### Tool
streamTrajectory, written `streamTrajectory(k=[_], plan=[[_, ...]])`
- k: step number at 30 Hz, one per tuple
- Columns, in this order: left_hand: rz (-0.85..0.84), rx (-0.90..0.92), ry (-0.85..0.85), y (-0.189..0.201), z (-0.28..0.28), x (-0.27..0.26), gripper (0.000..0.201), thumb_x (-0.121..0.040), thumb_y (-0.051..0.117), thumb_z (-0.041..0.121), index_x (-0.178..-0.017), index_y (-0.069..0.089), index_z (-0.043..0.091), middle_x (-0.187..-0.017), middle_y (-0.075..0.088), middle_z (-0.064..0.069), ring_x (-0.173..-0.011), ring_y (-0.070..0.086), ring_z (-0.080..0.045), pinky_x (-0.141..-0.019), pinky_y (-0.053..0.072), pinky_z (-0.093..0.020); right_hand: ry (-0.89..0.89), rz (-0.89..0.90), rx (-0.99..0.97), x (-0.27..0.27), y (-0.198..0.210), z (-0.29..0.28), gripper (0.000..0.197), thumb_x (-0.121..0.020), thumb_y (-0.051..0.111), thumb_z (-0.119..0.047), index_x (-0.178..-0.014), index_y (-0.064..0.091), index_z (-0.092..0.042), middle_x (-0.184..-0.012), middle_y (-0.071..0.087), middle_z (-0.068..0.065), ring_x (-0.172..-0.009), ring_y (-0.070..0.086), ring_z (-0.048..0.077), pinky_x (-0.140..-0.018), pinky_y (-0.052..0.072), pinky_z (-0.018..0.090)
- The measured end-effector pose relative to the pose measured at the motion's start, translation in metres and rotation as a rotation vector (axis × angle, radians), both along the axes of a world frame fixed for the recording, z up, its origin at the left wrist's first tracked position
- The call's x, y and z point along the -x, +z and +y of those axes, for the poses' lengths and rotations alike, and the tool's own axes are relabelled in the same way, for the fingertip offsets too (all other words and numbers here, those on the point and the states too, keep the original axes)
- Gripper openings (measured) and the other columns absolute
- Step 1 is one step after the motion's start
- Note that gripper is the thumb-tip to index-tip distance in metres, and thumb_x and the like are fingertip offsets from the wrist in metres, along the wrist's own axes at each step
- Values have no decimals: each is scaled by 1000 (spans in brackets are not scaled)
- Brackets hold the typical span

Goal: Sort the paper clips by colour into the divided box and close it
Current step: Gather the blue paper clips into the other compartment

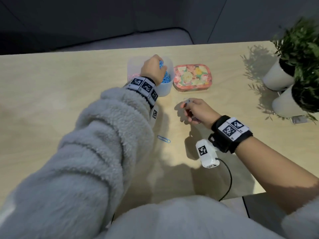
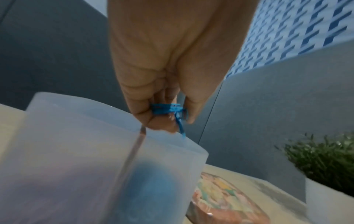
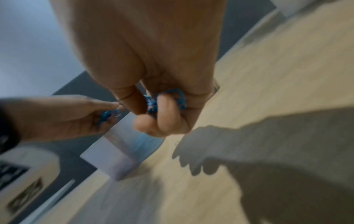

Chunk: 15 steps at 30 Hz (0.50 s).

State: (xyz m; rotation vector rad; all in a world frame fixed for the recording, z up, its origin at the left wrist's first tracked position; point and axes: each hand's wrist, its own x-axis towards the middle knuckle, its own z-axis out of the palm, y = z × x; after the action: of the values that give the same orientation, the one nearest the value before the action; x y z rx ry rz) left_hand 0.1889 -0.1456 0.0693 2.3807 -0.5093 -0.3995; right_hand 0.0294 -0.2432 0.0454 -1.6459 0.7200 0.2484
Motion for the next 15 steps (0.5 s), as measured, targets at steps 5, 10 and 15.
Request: streamTrajectory(k=[5, 10, 15], plan=[[-35, -79, 8, 1, -7, 2, 34, -96, 42, 22, -114, 59, -1, -120, 61, -20, -114, 55, -33, -97, 43, -37, 341, -27, 281, 6, -26, 21, 35, -85, 64, -19, -57, 42, -19, -53, 42, -1, -47, 40, 12, -52, 35, 24], [-171, 132, 121, -17, 30, -2, 29, -89, 42, 14, -109, 63, 11, -118, 62, -9, -110, 55, -30, -99, 42, -38, 598, 94, 630, 21, -44, 55, 25, -76, 69, -36, -76, 50, -20, -80, 59, 2, -77, 54, 27, -65, 34, 30], [-51, 140, 285, -43, 74, -18, 46, -98, 34, 22, -142, 31, 8, -148, 37, -9, -135, 35, -23, -111, 27, -31, 628, 85, 689, 31, -50, 67, 21, -87, 55, -30, -94, 53, -11, -107, 64, 16, -99, 59, 37, -76, 42, 35]])
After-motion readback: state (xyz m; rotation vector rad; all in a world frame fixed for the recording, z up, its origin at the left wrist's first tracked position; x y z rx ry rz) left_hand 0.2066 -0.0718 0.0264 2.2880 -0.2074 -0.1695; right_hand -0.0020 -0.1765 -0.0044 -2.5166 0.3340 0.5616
